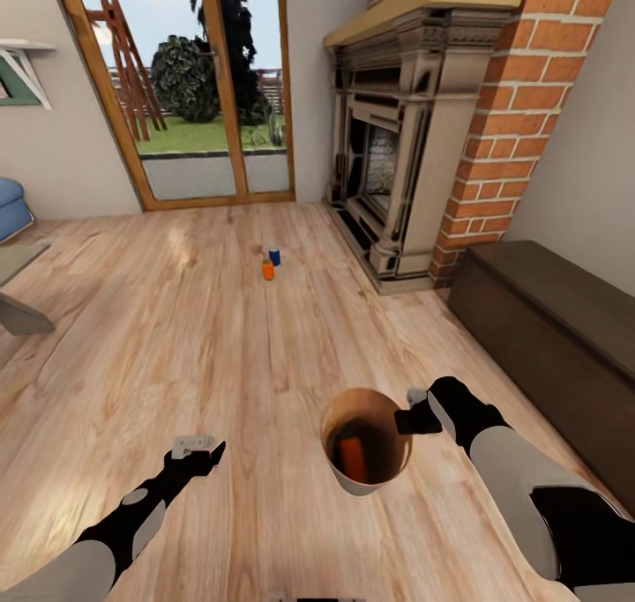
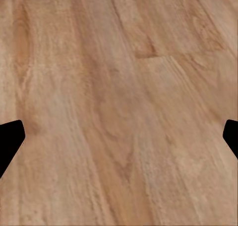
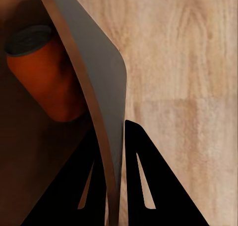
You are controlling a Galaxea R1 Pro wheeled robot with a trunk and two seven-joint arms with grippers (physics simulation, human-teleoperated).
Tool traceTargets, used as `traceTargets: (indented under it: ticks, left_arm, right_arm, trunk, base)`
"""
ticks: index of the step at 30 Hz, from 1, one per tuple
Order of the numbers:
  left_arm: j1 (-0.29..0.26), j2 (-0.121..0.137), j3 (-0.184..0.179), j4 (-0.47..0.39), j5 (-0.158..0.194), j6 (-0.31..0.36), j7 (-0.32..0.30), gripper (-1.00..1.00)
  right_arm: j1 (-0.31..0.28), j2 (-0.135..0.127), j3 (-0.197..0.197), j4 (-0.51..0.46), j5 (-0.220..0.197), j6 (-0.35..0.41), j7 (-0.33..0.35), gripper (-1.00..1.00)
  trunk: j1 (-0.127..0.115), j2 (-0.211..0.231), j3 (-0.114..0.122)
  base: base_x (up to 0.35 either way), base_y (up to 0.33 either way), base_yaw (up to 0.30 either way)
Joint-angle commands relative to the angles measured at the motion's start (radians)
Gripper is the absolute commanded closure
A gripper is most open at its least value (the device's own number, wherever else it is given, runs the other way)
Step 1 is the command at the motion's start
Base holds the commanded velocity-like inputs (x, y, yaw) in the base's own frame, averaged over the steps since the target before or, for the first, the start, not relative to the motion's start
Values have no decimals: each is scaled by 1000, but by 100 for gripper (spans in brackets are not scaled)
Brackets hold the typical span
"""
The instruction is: Put the three can of soda from the living room inside the tash can in the kitchen.
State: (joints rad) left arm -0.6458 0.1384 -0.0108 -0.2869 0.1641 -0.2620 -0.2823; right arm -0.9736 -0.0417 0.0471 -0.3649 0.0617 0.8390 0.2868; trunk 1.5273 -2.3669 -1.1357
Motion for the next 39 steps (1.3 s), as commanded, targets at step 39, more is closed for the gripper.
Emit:
traceTargets:
  ticks: [39]
  left_arm:
    - [0, -2, 0, 2, -1, 0, 0, -100]
  right_arm:
    - [0, 2, -4, 0, -23, 3, 9, 100]
  trunk:
    - [0, 0, -11]
  base:
    - [308, 94, -42]
